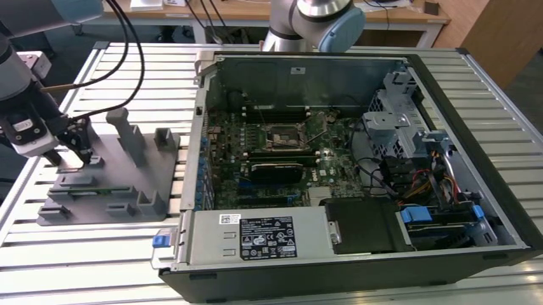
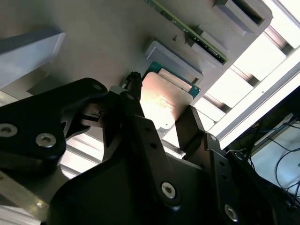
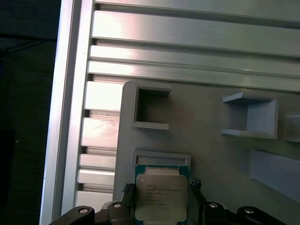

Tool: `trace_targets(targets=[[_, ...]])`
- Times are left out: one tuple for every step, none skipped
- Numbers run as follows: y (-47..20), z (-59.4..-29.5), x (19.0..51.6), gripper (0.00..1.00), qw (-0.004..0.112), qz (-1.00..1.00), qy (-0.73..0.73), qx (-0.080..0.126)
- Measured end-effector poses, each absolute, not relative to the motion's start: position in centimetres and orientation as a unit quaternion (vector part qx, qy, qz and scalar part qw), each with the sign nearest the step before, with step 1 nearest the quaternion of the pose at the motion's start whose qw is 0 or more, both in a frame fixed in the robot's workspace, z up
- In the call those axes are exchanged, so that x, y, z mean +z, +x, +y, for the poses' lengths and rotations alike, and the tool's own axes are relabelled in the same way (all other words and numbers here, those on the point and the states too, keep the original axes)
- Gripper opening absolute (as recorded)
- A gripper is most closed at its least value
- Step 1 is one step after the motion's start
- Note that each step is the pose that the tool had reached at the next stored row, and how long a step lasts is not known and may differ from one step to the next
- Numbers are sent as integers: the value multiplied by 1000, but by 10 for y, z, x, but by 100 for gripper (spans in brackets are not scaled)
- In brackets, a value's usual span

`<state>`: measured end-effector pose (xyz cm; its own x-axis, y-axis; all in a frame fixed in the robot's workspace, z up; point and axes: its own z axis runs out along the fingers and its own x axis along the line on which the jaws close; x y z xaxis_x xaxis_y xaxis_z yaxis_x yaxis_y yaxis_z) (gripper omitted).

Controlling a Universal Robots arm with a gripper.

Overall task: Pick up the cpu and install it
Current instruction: 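Pick up the cpu and move it towards the insertion slot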

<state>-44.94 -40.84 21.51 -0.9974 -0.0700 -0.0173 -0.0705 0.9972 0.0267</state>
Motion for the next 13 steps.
trace_targets(targets=[[-449,-408,218,54,8,999,-35,14],[-449,-408,220,54,8,999,-35,14],[-449,-408,223,54,8,999,-35,14],[-449,-408,225,54,8,999,-35,14],[-449,-408,227,54,8,999,-35,14],[-449,-408,229,54,8,999,-35,14],[-449,-408,231,54,8,999,-35,14],[-449,-408,232,54,8,999,-35,14],[-449,-408,234,54,8,999,-35,14],[-449,-408,235,54,8,999,-35,14],[-449,-408,236,54,8,999,-35,14],[-449,-407,237,54,8,999,-35,14],[-449,-407,238,54,8,999,-35,14]])
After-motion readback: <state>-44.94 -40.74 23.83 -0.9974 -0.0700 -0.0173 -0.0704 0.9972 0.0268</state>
